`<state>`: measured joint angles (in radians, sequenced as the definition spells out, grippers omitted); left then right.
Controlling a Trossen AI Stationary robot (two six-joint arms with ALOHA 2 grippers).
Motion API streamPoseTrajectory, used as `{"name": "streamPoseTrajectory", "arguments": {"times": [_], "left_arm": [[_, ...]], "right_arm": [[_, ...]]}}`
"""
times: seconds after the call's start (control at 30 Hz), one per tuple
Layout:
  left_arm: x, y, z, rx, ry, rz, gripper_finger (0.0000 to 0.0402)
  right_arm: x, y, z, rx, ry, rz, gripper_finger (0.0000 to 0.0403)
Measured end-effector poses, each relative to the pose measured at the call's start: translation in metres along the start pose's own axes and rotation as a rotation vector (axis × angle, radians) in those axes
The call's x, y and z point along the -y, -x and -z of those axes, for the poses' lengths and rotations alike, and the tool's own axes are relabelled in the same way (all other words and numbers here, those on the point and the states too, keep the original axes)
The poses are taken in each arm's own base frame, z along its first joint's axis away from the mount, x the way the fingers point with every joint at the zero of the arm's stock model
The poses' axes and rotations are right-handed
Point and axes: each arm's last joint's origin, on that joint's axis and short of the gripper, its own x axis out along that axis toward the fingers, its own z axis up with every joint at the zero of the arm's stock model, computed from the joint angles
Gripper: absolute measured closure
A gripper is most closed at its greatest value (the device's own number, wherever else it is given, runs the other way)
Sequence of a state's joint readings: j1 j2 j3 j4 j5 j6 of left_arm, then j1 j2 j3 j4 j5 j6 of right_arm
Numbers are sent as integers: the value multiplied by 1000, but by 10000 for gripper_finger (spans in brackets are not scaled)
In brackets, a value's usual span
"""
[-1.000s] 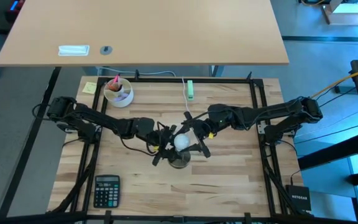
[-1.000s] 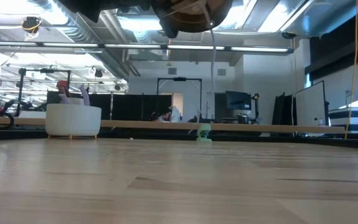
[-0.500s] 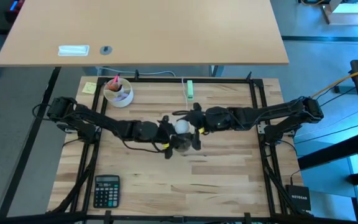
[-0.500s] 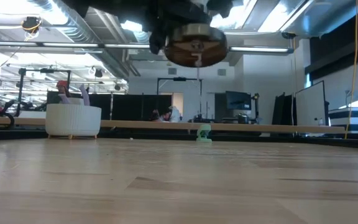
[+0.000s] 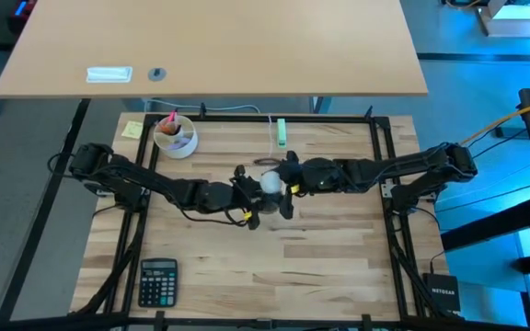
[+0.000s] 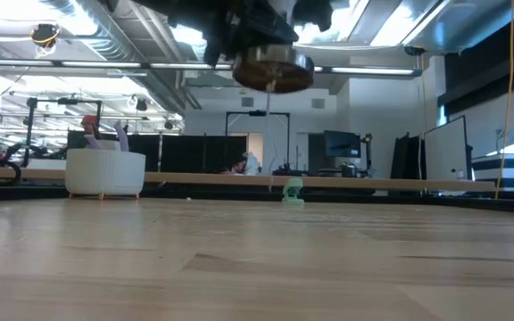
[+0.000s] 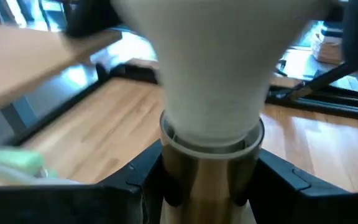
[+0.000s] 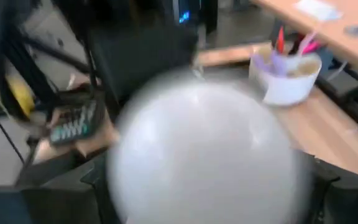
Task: Screw lightbulb
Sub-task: Insert the lightbulb into the lamp
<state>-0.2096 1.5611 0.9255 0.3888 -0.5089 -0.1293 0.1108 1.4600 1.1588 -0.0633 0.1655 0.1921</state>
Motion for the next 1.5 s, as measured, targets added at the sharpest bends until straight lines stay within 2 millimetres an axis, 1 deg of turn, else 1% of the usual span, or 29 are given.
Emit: {"name": "streamPoseTrajectory", "arguments": {"times": [0.07, 0.2, 0.27, 0.37, 0.5, 0.63, 0.73, 0.8, 0.9, 0.97, 1.03, 1.13, 1.2, 1.3, 1.37, 1.43, 1.5], "left_arm": [[0, 1, -3, 11, -4, 5, 237], [-1, 2, -1, -14, -17, 6, 237], [-1, 3, -2, -15, -18, 6, 237], [0, 6, -3, -22, -21, 11, 237], [1, 10, -4, -30, -28, 38, 237], [3, 12, -5, -28, -26, 85, 237], [6, 14, -7, -32, -30, 158, 237], [7, 15, -8, -31, -17, 240, 237], [7, 14, -11, -20, 0, 323, 237], [4, 12, -11, -19, 5, 340, 237], [0, 10, -12, -20, 23, 328, 237], [-7, 7, -12, -24, 42, 306, 237], [-12, 4, -13, -23, 47, 288, 237], [-21, 0, -15, -13, 57, 260, 237], [-25, -2, -17, 6, 65, 249, 237], [-26, -2, -18, 13, 68, 245, 237], [-24, -1, -17, 12, 59, 262, 237]], "right_arm": [[0, -1, 3, -33, 5, 5, 87], [-1, 6, -12, -42, 27, 8, 63], [-2, 12, -18, -101, 60, 5, 55], [-3, 23, -26, -209, 87, -26, 50], [-2, 44, -38, -328, 145, -17, 48], [1, 64, -39, -411, 189, -11, 48], [5, 81, -35, -400, 204, -27, 48], [5, 86, -28, -322, 222, -94, 48], [5, 87, -14, -144, 251, -222, 47], [6, 87, -6, -33, 245, -246, 47], [7, 83, 4, 25, 212, -252, 47], [9, 76, 20, -17, 188, -259, 47], [9, 72, 25, -41, 163, -257, 47], [10, 63, 34, -97, 64, -225, 47], [9, 57, 39, -140, 44, -252, 47], [10, 54, 38, -156, 57, -284, 47], [12, 55, 32, -137, 60, -289, 47]]}}
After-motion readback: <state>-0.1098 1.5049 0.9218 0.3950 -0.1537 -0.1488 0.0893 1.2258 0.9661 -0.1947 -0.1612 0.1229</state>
